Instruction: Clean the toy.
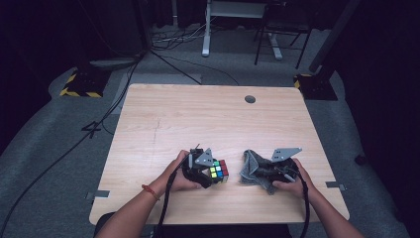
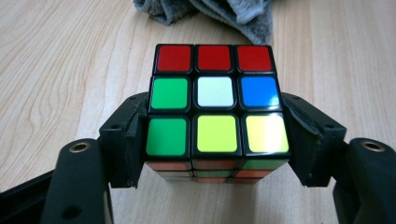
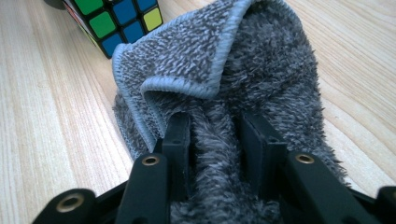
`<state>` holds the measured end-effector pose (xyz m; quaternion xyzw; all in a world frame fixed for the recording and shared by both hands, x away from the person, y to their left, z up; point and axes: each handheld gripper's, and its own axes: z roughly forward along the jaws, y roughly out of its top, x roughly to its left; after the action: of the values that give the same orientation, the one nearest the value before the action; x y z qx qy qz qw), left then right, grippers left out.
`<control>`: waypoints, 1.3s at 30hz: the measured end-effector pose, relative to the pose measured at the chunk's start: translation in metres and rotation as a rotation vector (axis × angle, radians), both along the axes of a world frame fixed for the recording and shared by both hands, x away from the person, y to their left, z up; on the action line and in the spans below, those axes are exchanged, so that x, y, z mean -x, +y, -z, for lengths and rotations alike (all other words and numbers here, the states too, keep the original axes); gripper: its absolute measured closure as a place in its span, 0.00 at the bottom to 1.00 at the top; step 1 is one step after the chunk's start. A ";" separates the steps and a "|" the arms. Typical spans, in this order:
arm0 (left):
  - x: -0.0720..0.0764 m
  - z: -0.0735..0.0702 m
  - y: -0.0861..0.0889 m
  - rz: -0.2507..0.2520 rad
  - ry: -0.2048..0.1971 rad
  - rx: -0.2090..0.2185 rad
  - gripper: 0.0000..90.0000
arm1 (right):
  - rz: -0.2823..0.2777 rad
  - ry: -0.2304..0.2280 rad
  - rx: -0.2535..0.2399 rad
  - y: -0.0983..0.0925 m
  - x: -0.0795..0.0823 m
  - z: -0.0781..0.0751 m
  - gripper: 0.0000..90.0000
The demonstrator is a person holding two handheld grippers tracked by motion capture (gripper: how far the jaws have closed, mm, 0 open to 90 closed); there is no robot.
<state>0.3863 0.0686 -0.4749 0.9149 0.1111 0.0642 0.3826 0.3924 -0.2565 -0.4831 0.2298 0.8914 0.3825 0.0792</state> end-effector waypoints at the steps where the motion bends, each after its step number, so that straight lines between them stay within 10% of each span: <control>1: 0.000 0.000 0.000 -0.001 -0.003 -0.007 0.34 | -0.001 0.000 0.001 0.000 0.000 0.000 0.70; 14: 0.010 -0.008 0.003 -0.050 -0.061 -0.070 0.19 | 0.005 -0.065 0.057 0.003 0.007 -0.013 0.37; 29: 0.031 -0.022 0.046 -0.149 -0.140 -0.106 0.19 | 0.034 -0.135 0.084 -0.018 0.017 -0.045 0.34; 39: 0.038 -0.014 0.083 -0.260 -0.154 -0.141 0.18 | 0.094 -0.135 0.090 -0.051 0.029 -0.038 0.29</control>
<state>0.3483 0.1521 -0.4606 0.9098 0.1941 0.1908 0.3132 0.3631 -0.3073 -0.4450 0.2410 0.8886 0.3527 0.1673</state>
